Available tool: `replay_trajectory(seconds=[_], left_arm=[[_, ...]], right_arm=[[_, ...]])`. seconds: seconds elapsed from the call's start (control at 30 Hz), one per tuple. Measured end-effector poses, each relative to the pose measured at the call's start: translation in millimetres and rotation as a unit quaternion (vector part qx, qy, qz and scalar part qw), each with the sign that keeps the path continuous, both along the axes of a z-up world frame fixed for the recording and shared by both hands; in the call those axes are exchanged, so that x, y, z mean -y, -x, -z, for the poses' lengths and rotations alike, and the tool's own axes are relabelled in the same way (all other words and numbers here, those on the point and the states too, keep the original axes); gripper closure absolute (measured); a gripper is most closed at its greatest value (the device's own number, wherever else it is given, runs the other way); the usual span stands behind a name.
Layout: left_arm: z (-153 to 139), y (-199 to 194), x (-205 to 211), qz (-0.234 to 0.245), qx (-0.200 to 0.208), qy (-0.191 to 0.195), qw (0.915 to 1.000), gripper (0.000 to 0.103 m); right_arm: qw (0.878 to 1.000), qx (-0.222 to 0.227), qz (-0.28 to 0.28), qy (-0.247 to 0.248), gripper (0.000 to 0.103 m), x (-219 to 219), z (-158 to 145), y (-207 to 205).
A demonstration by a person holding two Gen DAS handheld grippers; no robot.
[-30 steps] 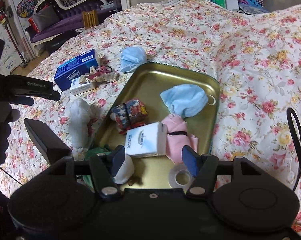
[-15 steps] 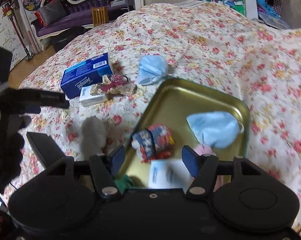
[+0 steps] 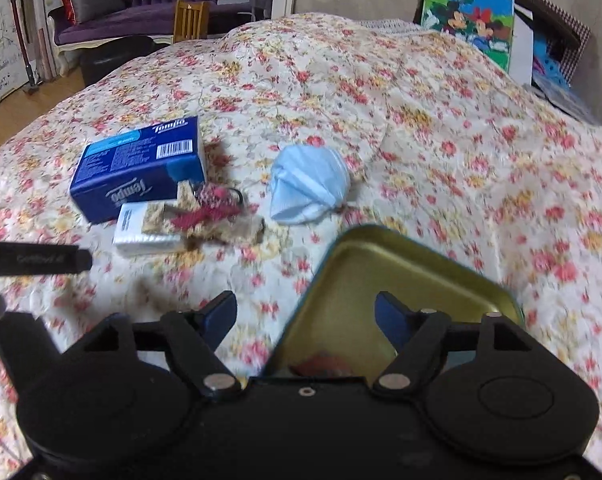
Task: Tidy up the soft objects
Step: 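Withdraw both grippers from the tray back toward the remaining items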
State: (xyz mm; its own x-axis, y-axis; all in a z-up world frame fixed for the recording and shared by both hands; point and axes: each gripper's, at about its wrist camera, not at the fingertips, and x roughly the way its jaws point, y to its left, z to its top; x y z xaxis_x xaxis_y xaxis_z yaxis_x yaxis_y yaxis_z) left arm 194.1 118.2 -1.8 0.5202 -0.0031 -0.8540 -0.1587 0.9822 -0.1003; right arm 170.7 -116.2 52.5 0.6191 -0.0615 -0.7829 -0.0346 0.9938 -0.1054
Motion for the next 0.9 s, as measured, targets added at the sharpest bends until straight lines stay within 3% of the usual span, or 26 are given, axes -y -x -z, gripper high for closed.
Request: replay_trajectory(seconds=[0.17,0.23,0.37,0.53,0.83,0.9], left_arm=[[4,-5,-11,-0.011,-0.008,0.006,0.9999,0.023],[4,-5,-11,-0.008,-0.006,0.002,0.9999,0.023],[6,-8,-8,0.001,-0.008,-0.001,1.0000,0.023],[8,-9,-6,0.007,-0.012,-0.001,0.9999,0.023],[10,-10,-3,0.019,-0.014,-0.003,0.9997,0.023],[11,-10,-3,0.019,-0.015,-0.004,0.9997,0.023]], right_arm=[[1.000,0.004,-0.014,-0.016,0.017,-14,6,-22],[1.000,0.006,-0.019,-0.024,0.009,-19,7,-31],[0.998,0.012,-0.026,-0.049,0.009,-27,10,-49],[0.998,0.034,-0.019,-0.042,0.002,-36,15,-69],[0.999,0.011,-0.024,-0.042,0.003,-42,35,-106],[0.999,-0.007,-0.026,-0.041,0.008,-43,43,-114]])
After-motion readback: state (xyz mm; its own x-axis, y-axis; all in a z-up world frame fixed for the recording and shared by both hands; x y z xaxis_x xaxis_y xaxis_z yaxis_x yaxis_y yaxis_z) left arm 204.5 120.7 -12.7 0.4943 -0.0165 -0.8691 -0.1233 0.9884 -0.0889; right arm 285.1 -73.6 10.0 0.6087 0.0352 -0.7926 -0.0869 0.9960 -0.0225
